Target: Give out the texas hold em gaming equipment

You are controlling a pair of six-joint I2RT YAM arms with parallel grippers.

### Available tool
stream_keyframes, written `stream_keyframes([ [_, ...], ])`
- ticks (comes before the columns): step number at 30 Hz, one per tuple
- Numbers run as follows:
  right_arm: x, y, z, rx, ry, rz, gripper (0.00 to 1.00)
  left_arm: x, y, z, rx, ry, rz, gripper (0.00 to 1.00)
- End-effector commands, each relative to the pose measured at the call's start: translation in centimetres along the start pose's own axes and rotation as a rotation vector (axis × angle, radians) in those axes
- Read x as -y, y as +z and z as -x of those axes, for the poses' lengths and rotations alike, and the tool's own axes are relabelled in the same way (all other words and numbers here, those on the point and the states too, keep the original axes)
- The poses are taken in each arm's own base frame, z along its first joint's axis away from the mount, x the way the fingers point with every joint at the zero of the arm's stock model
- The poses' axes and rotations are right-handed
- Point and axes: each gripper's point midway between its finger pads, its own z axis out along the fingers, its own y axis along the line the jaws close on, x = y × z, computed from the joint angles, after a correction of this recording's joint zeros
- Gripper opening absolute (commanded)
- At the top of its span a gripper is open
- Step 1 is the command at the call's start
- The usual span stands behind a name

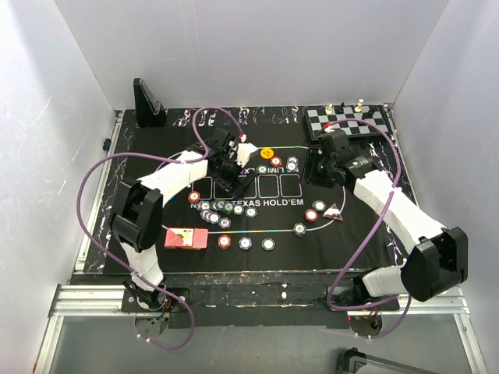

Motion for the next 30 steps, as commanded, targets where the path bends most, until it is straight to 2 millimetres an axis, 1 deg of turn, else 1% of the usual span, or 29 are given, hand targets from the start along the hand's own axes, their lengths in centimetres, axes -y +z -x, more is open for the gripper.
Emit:
stream_keyframes([
  [1,-0.9,0.2,0.0,0.027,-0.002,0.042,0.52,-1.5,0.7,2.1,0.063,0.032,0.076,0.9],
  [4,-1.1,0.3,0.0,0.032,-0.01,0.054,0.48,-1.7,1.6,1.4,0.029,0.043,0.078,0.74],
  [5,-1.4,0.3,-0.1,0.025,-0.014,0.063,0.47,-1.9,1.4,1.1,0.019,0.046,0.088,0.7],
  [6,-1.6,0.3,-0.2,0.019,-0.023,0.07,0.47,-2.2,1.0,0.5,0.011,0.054,0.104,0.68],
  [9,-2.6,0.3,-0.8,0.009,-0.067,0.092,0.53,-2.5,-1.5,-0.4,0.041,0.071,0.096,0.65],
  [12,-3.3,0.7,-1.2,0.001,-0.083,0.104,0.55,-1.9,-5.0,-0.7,0.072,0.077,0.034,0.64],
  [14,-3.5,0.9,-1.4,-0.011,-0.09,0.103,0.55,-1.8,-7.2,-1.4,0.079,0.082,-0.015,0.68],
  [16,-3.6,1.0,-1.5,-0.012,-0.098,0.099,0.55,-1.4,-8.8,-2.8,0.068,0.135,-0.056,0.79],
  [17,-3.6,0.9,-1.5,-0.009,-0.099,0.101,0.55,-1.2,-9.6,-3.7,0.064,0.182,-0.063,0.84],
  [18,-3.7,0.8,-1.5,-0.006,-0.098,0.105,0.56,-1.1,-10.0,-4.8,0.064,0.271,-0.079,0.9],
  [19,-3.8,0.6,-1.5,-0.001,-0.099,0.111,0.56,-0.7,-10.5,-6.1,0.072,0.324,-0.095,0.94],
  [20,-3.9,0.4,-1.5,0.001,-0.103,0.117,0.57,-0.5,-10.5,-7.9,0.07,0.371,-0.101,0.98],
  [21,-4.0,0.3,-1.5,0.004,-0.107,0.124,0.57,-0.2,-10.6,-8.9,0.079,0.412,-0.101,0.98],
  [24,-4.1,0.1,-1.6,0.01,-0.115,0.131,0.58,0.9,-11.1,-10.9,0.092,0.525,-0.119,0.98],
  [27,-4.3,0.0,-1.7,0.008,-0.116,0.138,0.59,2.3,-10.8,-13.0,0.048,0.554,-0.207,0.98],
  [30,-4.5,-0.1,-1.6,0.011,-0.119,0.146,0.59,3.0,-10.4,-14.6,0.049,0.603,-0.275,0.98],
])
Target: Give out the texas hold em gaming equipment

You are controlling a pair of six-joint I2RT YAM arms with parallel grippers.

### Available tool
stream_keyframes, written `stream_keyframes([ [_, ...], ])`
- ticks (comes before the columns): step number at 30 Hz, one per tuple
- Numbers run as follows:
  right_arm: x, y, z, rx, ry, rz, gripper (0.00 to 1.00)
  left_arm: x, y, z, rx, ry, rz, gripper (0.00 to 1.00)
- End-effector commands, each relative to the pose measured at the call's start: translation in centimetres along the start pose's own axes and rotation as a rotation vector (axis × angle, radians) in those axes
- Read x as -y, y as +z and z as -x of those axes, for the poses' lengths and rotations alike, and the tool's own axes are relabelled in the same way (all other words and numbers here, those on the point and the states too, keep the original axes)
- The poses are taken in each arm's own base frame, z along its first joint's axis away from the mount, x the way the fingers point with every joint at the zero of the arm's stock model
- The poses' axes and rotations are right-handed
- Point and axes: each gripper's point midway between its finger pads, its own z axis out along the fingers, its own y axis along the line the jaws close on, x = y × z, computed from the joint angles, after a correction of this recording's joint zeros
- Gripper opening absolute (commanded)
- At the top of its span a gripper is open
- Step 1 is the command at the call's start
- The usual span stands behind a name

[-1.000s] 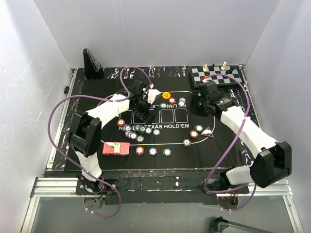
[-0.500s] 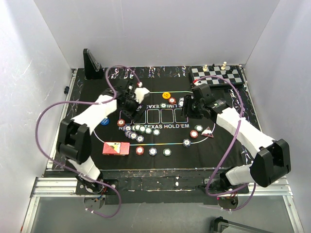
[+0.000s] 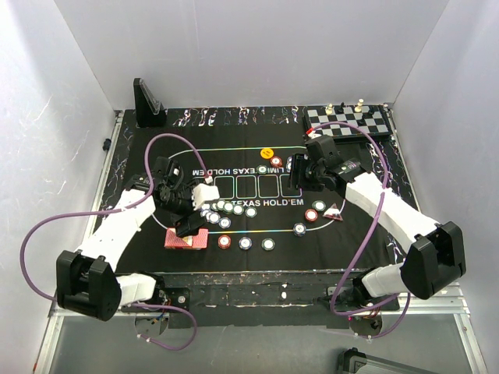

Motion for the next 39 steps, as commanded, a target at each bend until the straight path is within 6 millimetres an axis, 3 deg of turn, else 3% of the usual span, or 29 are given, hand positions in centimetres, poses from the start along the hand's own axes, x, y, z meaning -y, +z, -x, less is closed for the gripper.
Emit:
stream_keyframes([
  [1,-1.3,-1.3,1.5,0.065,-0.022,0.058,0.59,2.3,0.5,-1.1,0.054,0.187,-0.115,0.98],
  [8,-1.9,-1.9,2.2,0.079,-0.039,0.077,0.59,3.1,1.7,-2.9,0.088,0.329,-0.14,0.98],
  [12,-2.1,-2.0,2.4,0.087,-0.041,0.086,0.59,2.3,2.2,-3.6,0.096,0.361,-0.137,0.98],
  [17,-2.2,-2.3,2.5,0.092,-0.06,0.094,0.59,1.1,2.6,-4.1,0.092,0.346,-0.144,0.98],
  [26,-2.3,-2.3,2.7,0.094,-0.074,0.098,0.59,1.6,3.3,-6.0,0.047,0.328,-0.208,0.98],
  [39,-2.3,-2.3,2.7,0.086,-0.078,0.095,0.59,-0.2,5.0,-7.7,-0.005,0.286,-0.13,0.98],
])
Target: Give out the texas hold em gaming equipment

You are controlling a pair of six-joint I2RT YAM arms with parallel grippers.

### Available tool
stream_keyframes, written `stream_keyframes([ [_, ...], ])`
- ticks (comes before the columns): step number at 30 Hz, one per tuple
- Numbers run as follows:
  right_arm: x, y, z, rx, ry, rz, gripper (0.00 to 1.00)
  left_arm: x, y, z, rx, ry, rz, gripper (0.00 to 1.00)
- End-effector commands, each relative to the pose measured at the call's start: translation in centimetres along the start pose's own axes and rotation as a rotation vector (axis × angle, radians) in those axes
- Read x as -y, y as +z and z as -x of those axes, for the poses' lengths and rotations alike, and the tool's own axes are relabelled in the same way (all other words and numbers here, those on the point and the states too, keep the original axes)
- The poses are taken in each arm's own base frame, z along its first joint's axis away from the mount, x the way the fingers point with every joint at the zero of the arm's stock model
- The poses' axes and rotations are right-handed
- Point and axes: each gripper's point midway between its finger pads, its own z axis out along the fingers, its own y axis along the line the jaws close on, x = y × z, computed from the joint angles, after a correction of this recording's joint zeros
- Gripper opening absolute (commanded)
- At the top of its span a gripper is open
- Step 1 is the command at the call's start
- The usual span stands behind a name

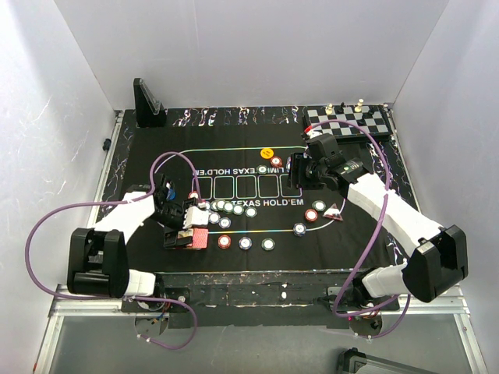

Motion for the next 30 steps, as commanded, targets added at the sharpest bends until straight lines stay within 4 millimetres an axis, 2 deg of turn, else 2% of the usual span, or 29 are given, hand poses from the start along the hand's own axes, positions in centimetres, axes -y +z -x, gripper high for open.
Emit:
stream_keyframes([
  [1,-1.5,-1.4,2.3,0.072,-0.02,0.049,0.59,-0.9,0.6,-0.8,-0.006,-0.02,0.043,0.98],
  [13,-1.5,-1.5,2.4,0.076,-0.021,0.049,0.57,1.1,1.6,-2.2,-0.04,0.006,-0.017,0.98],
  [18,-1.6,-1.6,2.4,0.076,-0.023,0.052,0.57,1.3,2.0,-2.7,-0.044,0.008,-0.021,0.97],
  [22,-1.6,-1.7,2.5,0.079,-0.017,0.05,0.57,1.2,2.1,-2.9,-0.052,0.015,-0.022,0.87],
  [25,-1.6,-1.8,2.6,0.083,-0.013,0.053,0.57,1.3,2.1,-3.1,-0.06,0.027,-0.02,0.75],
  [28,-1.8,-1.9,2.7,0.085,-0.009,0.055,0.57,1.6,1.9,-2.9,-0.06,0.016,-0.025,0.58],
  [30,-2.3,-1.9,2.4,0.069,-0.008,0.084,0.57,1.8,1.5,-2.8,-0.064,0.015,-0.028,0.52],
])
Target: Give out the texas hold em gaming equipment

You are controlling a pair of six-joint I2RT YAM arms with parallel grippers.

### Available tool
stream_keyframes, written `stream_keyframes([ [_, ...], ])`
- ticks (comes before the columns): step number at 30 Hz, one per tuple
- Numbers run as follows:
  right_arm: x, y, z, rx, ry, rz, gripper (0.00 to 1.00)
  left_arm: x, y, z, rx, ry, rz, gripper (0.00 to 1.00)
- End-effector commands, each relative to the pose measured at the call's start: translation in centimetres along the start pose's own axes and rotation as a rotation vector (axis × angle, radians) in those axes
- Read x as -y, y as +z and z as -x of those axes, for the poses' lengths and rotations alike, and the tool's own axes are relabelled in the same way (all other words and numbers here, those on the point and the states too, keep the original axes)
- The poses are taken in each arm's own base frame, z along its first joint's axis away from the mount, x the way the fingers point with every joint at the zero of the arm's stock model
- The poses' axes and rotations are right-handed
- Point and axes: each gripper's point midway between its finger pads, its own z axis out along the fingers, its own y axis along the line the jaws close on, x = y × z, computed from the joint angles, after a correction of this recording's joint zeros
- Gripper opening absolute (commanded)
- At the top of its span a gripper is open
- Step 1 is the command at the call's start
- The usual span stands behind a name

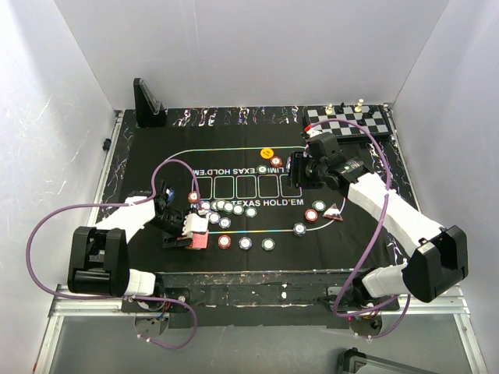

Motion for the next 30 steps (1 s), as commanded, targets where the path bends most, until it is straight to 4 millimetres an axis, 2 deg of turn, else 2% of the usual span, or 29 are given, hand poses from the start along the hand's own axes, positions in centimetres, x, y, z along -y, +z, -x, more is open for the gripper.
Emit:
stream_keyframes([
  [1,-2.1,-1.7,2.2,0.065,-0.007,0.08,0.57,0.7,-0.2,-0.6,-0.031,0.014,-0.003,0.47],
  [4,-2.4,-1.8,2.4,0.067,0.0,0.092,0.56,1.0,-1.2,0.0,-0.028,0.017,0.01,0.37],
  [7,-3.0,-1.9,2.4,0.066,-0.004,0.111,0.56,1.4,-2.5,1.2,-0.012,0.001,0.005,0.37],
  [9,-3.6,-2.0,2.4,0.066,-0.01,0.133,0.57,1.1,-3.7,2.2,0.005,-0.02,0.016,0.34],
  [12,-5.0,-2.2,2.2,0.058,-0.012,0.194,0.63,0.4,-6.0,4.3,0.04,-0.026,0.034,0.15],
  [13,-5.6,-2.2,2.2,0.056,-0.009,0.217,0.65,0.1,-6.8,5.1,0.059,-0.028,0.041,0.04],
  [14,-6.2,-2.3,2.2,0.049,-0.007,0.251,0.67,-0.5,-7.7,5.9,0.075,-0.029,0.062,0.0],
  [17,-8.7,-2.4,2.1,0.032,0.018,0.379,0.76,-1.8,-10.1,8.1,0.11,-0.034,0.075,0.0],
  [22,-13.6,-3.1,2.5,0.001,0.101,0.657,0.84,-5.3,-13.1,10.8,0.144,-0.102,0.122,0.0],
  [26,-17.8,-4.6,3.8,0.031,0.104,0.848,0.86,-7.3,-14.3,13.4,0.179,-0.124,0.166,0.0],
  [30,-20.9,-4.7,4.1,0.03,0.045,0.883,0.87,-8.6,-14.8,15.7,0.188,-0.16,0.174,0.0],
])
